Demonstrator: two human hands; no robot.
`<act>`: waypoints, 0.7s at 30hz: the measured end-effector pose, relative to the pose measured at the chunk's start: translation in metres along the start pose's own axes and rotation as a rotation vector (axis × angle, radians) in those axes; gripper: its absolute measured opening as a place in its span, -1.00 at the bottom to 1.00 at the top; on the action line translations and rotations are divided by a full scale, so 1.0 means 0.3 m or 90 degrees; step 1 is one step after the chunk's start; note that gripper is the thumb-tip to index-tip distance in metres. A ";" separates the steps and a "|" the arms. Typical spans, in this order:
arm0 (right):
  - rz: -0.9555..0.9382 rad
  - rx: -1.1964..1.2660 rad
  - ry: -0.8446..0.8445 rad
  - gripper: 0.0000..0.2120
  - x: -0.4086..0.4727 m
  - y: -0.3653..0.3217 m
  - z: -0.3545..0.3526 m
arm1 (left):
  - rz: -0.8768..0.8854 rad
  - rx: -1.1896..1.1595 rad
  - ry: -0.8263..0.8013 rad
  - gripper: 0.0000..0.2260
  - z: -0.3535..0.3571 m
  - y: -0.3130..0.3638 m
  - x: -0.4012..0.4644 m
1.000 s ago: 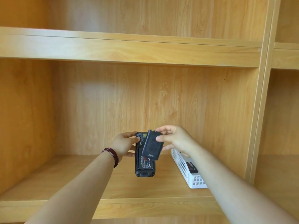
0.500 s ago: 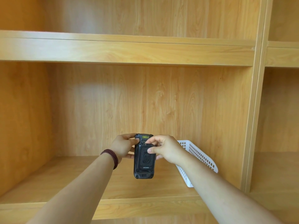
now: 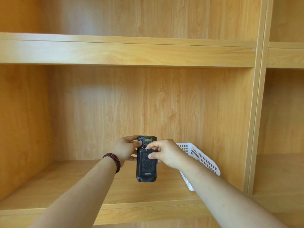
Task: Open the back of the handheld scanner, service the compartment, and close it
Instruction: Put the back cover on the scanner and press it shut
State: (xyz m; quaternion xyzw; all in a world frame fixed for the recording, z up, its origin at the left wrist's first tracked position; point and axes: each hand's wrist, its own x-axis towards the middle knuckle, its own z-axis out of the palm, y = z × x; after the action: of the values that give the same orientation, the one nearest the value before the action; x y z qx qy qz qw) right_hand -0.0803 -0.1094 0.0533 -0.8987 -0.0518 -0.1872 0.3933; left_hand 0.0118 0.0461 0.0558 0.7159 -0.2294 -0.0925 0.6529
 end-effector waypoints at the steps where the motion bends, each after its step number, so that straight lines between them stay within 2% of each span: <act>1: 0.001 -0.008 0.003 -0.76 0.000 0.002 -0.002 | 0.001 0.001 0.002 -0.68 0.002 0.001 0.001; 6: 0.018 -0.015 0.014 -0.72 -0.001 0.018 0.003 | 0.011 0.006 0.003 -0.67 0.020 0.003 0.000; 16: -0.064 -0.107 0.078 -0.67 0.000 0.055 0.025 | 0.011 -0.011 -0.003 -0.70 0.027 0.007 -0.001; 21: -0.087 -0.123 0.199 -0.76 -0.025 0.073 0.047 | 0.019 -0.012 0.000 -0.69 0.024 0.008 0.000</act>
State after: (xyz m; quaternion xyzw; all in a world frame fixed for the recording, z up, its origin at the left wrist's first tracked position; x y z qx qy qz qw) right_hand -0.0777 -0.1138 0.0268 -0.8865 -0.0328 -0.3551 0.2948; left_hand 0.0082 0.0395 0.0573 0.7059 -0.2392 -0.0845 0.6613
